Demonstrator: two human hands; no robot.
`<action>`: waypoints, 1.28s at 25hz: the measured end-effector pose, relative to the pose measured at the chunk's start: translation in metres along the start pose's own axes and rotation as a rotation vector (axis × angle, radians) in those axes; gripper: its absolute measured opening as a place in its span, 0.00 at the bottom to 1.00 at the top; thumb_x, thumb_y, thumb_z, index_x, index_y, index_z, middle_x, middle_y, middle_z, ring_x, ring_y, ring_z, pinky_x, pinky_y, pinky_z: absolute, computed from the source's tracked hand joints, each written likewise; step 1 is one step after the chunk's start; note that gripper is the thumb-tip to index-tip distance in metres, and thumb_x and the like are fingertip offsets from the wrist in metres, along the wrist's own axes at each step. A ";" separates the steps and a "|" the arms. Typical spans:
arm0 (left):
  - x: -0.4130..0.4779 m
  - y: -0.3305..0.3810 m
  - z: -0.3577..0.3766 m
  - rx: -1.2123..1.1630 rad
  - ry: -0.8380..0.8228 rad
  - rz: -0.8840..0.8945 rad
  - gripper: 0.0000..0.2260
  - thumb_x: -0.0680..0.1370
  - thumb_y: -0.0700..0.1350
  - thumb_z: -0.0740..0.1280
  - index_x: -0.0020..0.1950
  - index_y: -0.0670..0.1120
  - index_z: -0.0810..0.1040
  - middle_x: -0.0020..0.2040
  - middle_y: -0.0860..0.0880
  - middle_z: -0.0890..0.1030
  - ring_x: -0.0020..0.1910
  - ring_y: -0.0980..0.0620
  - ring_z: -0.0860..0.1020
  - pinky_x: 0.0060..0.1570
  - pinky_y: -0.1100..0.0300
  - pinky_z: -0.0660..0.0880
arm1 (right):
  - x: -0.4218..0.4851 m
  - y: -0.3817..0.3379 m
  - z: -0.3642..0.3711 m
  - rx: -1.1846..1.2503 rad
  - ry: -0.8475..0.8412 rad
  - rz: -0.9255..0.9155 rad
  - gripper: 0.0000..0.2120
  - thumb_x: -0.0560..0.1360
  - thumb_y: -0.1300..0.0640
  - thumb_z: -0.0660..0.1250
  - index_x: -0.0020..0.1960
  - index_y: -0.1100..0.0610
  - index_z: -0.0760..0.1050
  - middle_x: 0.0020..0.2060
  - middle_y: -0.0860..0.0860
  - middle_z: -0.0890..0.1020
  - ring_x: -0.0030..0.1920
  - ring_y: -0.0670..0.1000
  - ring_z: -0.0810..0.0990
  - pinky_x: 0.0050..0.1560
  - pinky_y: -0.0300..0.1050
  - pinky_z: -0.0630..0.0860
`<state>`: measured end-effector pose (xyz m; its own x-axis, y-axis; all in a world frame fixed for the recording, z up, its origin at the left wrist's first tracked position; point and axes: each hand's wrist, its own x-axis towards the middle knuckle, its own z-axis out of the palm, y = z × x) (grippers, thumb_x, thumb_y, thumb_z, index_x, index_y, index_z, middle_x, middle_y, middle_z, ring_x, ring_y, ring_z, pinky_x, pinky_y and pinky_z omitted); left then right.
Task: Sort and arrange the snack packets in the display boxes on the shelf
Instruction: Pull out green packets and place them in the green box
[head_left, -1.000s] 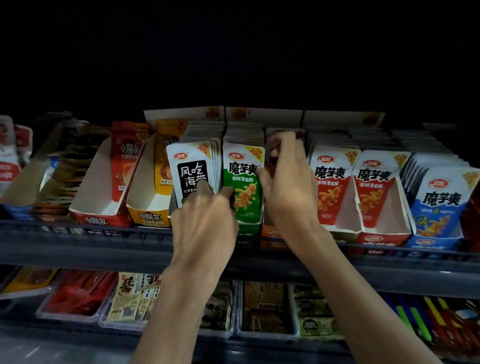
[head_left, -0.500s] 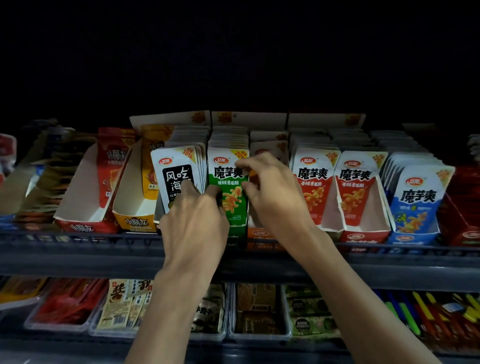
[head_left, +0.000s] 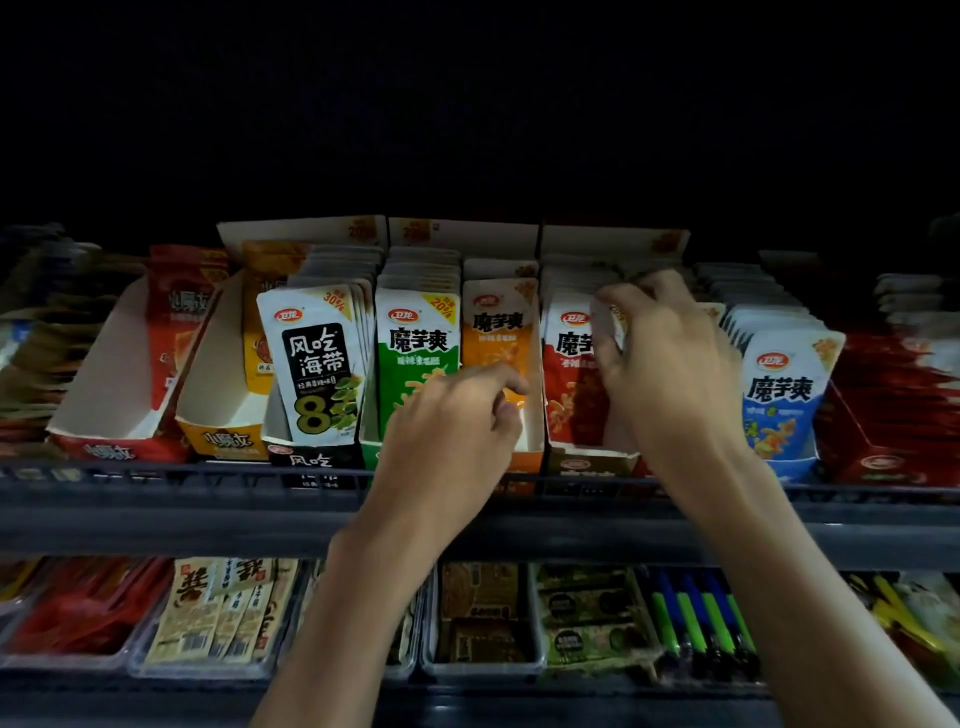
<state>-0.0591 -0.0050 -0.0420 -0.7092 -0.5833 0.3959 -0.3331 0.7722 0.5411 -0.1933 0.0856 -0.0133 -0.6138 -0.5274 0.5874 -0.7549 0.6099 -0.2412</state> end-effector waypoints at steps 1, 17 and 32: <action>0.000 0.002 0.003 0.020 -0.013 0.027 0.09 0.80 0.46 0.64 0.58 0.56 0.79 0.48 0.58 0.81 0.36 0.61 0.77 0.34 0.69 0.71 | -0.001 0.003 0.001 0.015 -0.014 -0.005 0.13 0.80 0.55 0.63 0.64 0.52 0.75 0.60 0.52 0.74 0.54 0.58 0.78 0.48 0.51 0.72; 0.004 0.026 0.020 -0.220 0.030 -0.032 0.19 0.77 0.59 0.64 0.66 0.56 0.69 0.51 0.62 0.74 0.45 0.63 0.74 0.44 0.60 0.74 | -0.004 0.027 -0.032 0.651 0.246 -0.033 0.05 0.79 0.53 0.67 0.51 0.54 0.78 0.42 0.41 0.80 0.45 0.42 0.79 0.43 0.37 0.76; -0.001 0.046 0.003 -0.967 -0.298 0.095 0.16 0.73 0.45 0.72 0.34 0.37 0.70 0.29 0.38 0.65 0.27 0.41 0.57 0.25 0.57 0.54 | -0.004 0.039 -0.062 1.286 -0.101 0.311 0.04 0.76 0.58 0.70 0.48 0.59 0.79 0.40 0.54 0.86 0.38 0.52 0.86 0.34 0.42 0.80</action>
<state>-0.0756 0.0313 -0.0193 -0.8768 -0.3415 0.3385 0.2840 0.2002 0.9377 -0.2054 0.1480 0.0226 -0.7720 -0.5441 0.3287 -0.2255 -0.2491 -0.9419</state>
